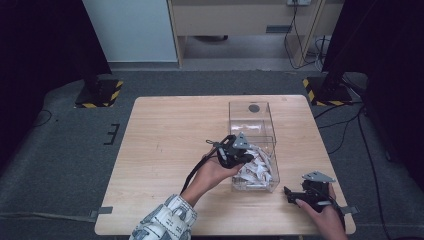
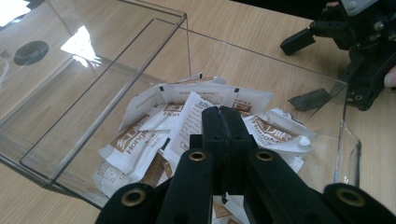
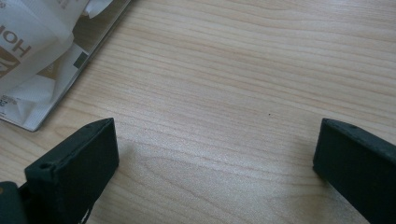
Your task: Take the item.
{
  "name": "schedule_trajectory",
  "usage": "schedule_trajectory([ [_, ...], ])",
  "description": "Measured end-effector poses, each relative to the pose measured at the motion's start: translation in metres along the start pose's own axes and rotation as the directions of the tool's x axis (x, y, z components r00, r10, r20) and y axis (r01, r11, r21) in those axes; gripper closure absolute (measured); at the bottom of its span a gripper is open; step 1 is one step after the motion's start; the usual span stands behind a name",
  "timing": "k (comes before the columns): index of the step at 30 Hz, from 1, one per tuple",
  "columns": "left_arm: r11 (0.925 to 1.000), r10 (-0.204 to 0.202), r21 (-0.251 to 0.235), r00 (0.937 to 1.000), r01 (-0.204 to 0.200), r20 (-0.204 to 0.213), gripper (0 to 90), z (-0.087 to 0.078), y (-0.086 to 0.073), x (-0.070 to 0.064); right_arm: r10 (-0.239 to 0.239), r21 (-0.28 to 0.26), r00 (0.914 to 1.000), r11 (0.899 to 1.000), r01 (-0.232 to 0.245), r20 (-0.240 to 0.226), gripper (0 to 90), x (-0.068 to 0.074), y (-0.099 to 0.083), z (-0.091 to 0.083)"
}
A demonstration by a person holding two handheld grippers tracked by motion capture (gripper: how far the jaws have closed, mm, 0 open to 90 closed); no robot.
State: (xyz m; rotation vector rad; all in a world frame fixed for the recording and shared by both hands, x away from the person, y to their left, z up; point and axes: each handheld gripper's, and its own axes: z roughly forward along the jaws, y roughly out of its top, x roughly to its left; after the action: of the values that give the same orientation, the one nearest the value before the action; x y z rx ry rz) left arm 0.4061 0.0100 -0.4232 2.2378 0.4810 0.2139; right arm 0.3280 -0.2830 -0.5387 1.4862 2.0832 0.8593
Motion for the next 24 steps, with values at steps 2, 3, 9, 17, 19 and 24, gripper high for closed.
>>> schedule_trajectory([
  [2, 1.0000, 0.005, -0.002, 1.0000, -0.005, 0.000, 89.8, -0.002, 0.001, 0.001, 0.000, 0.000, 1.0000, 1.000, 0.000, 0.000, 0.5, 0.000, 0.000, 0.000],
  [3, 1.0000, 0.004, -0.004, 1.0000, -0.004, -0.001, 89.8, -0.003, 0.001, 0.001, 0.000, 0.000, 1.0000, 1.000, 0.000, 0.000, 0.5, 0.000, 0.000, 0.000],
  [9, 0.9998, 0.003, -0.020, 1.0000, -0.003, 0.005, 89.8, -0.007, 0.002, 0.003, 0.000, 0.000, 1.0000, 1.000, 0.000, 0.000, 0.5, 0.000, 0.000, 0.000],
  [17, 0.9996, 0.009, -0.027, 0.9999, -0.009, 0.013, 89.8, -0.010, 0.003, 0.003, 0.000, 0.000, 1.0000, 1.000, 0.000, 0.000, 0.5, 0.000, 0.000, 0.000],
  [19, 0.9995, 0.010, -0.029, 0.9999, -0.010, 0.013, 89.8, -0.010, 0.003, 0.003, 0.000, 0.000, 1.0000, 1.000, 0.000, 0.000, 0.5, 0.000, 0.000, 0.000],
  [24, 0.9992, 0.012, -0.037, 0.9999, -0.012, 0.011, 89.8, -0.013, 0.004, 0.003, 0.000, 0.000, 1.0000, 1.000, 0.000, 0.000, 0.5, 0.000, 0.000, 0.000],
])
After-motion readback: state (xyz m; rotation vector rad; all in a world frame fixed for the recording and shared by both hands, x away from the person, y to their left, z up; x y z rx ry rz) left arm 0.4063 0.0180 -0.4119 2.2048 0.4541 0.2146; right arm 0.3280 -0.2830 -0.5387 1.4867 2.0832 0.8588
